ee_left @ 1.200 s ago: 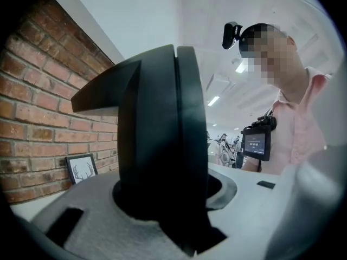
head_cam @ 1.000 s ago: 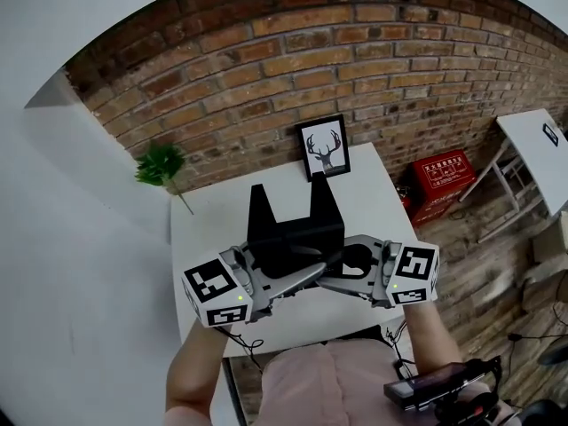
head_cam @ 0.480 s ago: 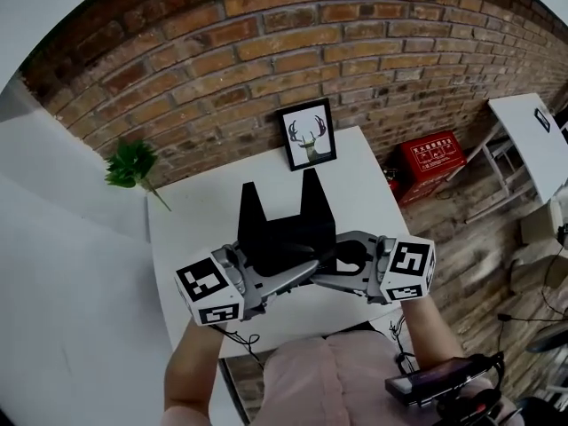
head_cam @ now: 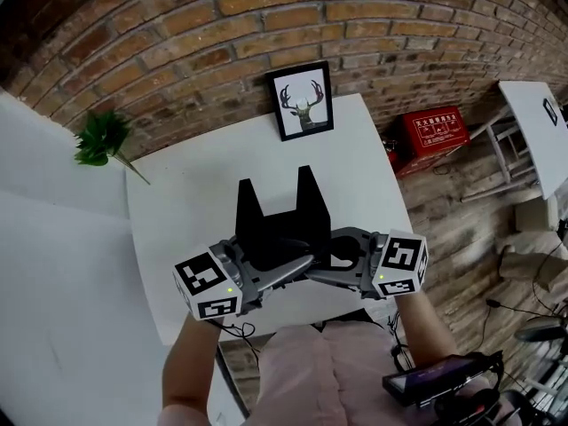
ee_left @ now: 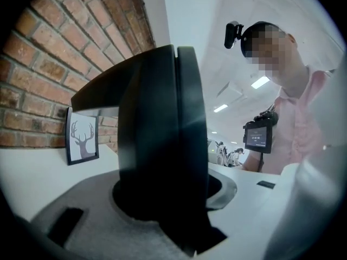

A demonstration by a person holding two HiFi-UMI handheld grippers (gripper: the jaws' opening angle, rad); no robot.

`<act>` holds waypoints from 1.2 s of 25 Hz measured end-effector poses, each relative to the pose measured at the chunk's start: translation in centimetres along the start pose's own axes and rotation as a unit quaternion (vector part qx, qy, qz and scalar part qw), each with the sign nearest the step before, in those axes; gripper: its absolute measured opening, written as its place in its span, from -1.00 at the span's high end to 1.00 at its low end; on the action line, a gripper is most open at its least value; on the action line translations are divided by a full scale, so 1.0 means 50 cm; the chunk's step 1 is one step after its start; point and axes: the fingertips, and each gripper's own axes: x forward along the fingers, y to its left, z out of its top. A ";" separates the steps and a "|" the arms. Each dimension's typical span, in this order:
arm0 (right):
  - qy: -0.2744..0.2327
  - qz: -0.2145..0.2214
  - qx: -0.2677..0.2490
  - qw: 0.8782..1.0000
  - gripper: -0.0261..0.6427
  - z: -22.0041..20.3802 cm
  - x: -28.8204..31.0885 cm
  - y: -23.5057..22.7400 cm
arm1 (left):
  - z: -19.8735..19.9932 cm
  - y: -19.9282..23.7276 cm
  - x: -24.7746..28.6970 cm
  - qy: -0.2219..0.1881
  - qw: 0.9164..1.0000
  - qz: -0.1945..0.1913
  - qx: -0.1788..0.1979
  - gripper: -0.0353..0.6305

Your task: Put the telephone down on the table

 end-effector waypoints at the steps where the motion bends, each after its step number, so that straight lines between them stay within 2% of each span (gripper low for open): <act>1: 0.003 0.000 0.007 1.000 0.36 -0.011 0.002 -0.007 | -0.012 0.007 0.003 0.004 1.000 0.000 -0.006 0.38; 10: 0.021 0.004 0.070 0.997 0.35 -0.104 0.021 -0.056 | -0.114 0.069 0.018 0.016 0.997 0.001 -0.078 0.38; 14: 0.030 -0.002 0.080 0.996 0.34 -0.136 0.024 -0.072 | -0.147 0.086 0.025 0.023 0.995 0.003 -0.095 0.38; 17: 0.045 -0.012 0.084 0.995 0.25 -0.158 0.023 -0.085 | -0.167 0.094 0.028 0.028 0.994 0.004 -0.108 0.38; 21: 0.043 -0.019 0.086 0.995 0.24 -0.157 0.018 -0.095 | -0.177 0.106 0.025 0.027 0.992 0.005 -0.120 0.38; 26: 0.021 -0.025 0.096 0.995 0.38 -0.137 0.006 -0.109 | -0.191 0.121 0.025 0.032 0.991 0.007 -0.130 0.38; 30: 0.029 -0.029 0.107 0.993 0.41 -0.147 0.009 -0.119 | -0.205 0.133 0.028 0.032 0.989 0.007 -0.144 0.38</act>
